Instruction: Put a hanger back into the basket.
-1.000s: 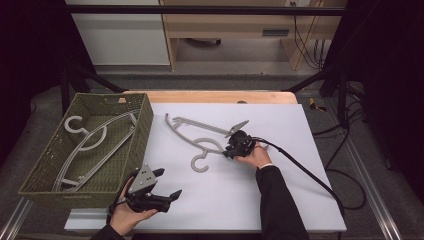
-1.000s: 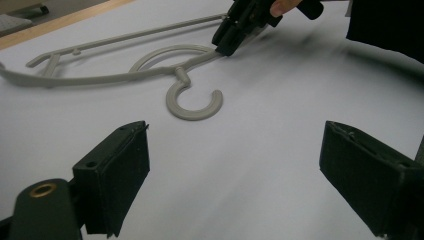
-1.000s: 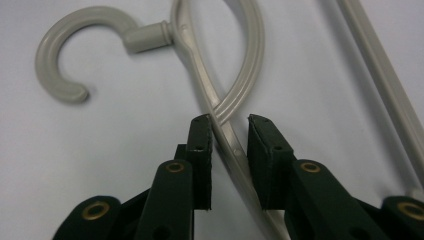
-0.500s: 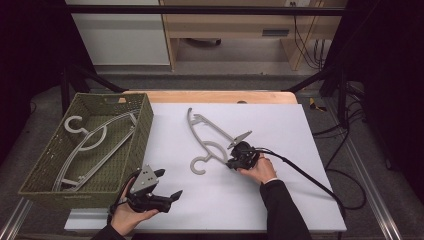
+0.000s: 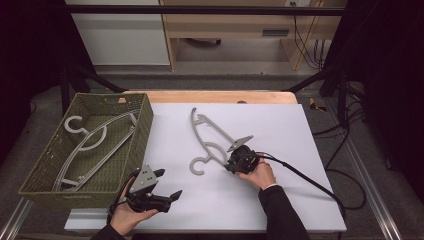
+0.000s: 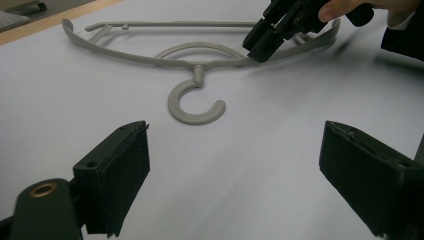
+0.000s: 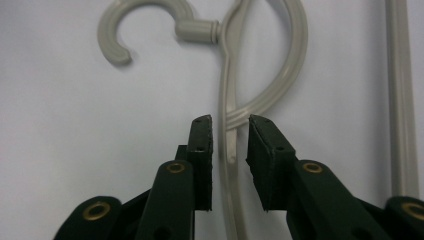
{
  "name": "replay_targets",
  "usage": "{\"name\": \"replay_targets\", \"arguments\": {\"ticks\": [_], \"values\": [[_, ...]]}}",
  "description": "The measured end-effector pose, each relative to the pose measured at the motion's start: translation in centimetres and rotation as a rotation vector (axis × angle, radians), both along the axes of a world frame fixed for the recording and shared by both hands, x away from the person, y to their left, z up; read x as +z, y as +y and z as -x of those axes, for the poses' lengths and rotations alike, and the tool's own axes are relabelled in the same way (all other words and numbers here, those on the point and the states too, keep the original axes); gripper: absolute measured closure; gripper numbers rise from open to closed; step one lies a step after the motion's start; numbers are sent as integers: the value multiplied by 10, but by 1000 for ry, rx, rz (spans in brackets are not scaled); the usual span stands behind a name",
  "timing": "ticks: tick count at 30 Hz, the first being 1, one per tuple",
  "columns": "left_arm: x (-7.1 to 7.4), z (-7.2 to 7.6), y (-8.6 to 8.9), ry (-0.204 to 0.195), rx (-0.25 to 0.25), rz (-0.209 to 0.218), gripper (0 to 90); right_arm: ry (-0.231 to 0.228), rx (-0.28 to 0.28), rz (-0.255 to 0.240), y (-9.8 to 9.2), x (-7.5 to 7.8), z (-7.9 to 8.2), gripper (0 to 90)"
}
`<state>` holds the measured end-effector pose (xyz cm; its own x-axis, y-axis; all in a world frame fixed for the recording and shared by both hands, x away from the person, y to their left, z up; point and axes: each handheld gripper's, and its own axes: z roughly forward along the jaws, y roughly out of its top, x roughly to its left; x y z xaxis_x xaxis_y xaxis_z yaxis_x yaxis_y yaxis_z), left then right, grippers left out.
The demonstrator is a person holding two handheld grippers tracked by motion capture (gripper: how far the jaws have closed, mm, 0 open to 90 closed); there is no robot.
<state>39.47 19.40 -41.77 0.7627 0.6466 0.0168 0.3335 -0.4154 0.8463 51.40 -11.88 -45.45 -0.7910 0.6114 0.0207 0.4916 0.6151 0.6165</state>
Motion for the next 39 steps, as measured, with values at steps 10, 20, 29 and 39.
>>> {"name": "replay_targets", "arguments": {"ticks": [10, 20, 29, 39], "values": [[0, -1, 0, 2, -2, 2, 125, 50, -19, 36, 4, 2, -5, 653], [0, -1, 0, 6, -8, -4, 126, 96, -2, 136, 8, -2, -9, 750], [1, -1, 0, 3, -11, -10, 127, 121, 9, 147, 8, -1, -10, 818], [3, 0, 1, -4, -21, -10, 128, 151, 40, 87, -2, 5, -12, 829]]}}
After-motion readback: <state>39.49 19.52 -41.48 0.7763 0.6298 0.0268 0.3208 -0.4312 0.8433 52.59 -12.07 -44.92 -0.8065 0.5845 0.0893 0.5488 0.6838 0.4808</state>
